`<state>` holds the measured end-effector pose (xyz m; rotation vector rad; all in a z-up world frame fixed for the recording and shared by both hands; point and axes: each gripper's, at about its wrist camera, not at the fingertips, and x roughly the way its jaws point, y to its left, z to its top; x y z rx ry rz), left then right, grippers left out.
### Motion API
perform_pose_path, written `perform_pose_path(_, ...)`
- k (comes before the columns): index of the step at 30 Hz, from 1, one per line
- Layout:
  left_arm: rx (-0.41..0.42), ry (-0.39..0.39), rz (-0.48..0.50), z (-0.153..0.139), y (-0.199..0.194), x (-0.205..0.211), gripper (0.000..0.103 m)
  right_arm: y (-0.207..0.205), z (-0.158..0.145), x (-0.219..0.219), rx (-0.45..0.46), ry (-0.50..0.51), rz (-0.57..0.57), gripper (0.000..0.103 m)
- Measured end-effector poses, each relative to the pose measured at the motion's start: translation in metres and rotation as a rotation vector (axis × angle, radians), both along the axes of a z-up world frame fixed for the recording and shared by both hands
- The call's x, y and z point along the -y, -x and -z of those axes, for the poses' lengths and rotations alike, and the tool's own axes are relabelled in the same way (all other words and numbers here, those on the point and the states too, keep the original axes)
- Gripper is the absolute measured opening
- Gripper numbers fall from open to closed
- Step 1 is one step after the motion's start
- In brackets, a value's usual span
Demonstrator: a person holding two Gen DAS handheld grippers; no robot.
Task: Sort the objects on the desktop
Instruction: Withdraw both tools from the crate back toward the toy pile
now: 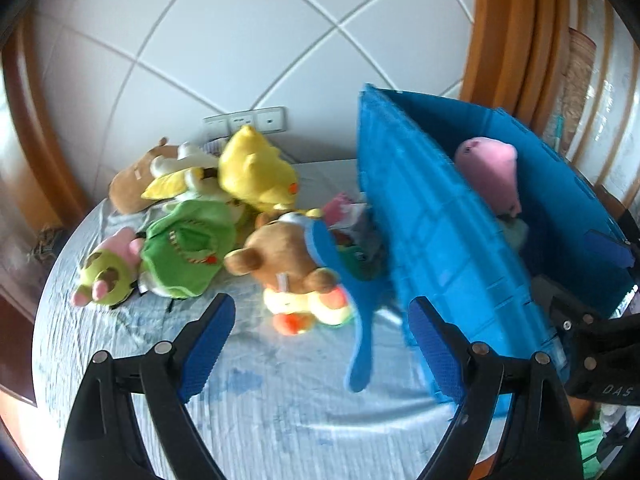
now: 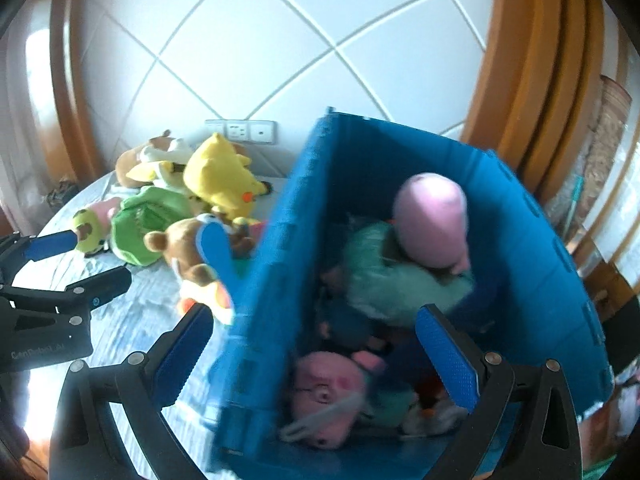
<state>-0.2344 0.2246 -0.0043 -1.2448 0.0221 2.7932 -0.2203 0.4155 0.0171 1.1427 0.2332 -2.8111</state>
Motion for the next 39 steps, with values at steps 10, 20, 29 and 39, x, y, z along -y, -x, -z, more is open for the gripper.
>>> perform_pose_path(10,0.007,0.019,-0.064,0.016,-0.012,0.093,0.089,-0.001,0.011,0.082,-0.014,0.023,-0.027,0.103)
perform_pose_path(20,0.036,-0.016,-0.181,0.04,0.0,0.156,0.089,0.028,0.036,0.14,0.029,0.03,-0.122,0.103)
perform_pose_path(29,0.074,-0.005,-0.291,0.06,0.019,0.191,0.089,0.076,0.058,0.165,0.06,0.069,-0.204,0.103)
perform_pose_path(39,0.085,0.006,-0.302,0.067,0.043,0.273,0.089,0.102,0.073,0.227,0.094,0.077,-0.223,0.103)
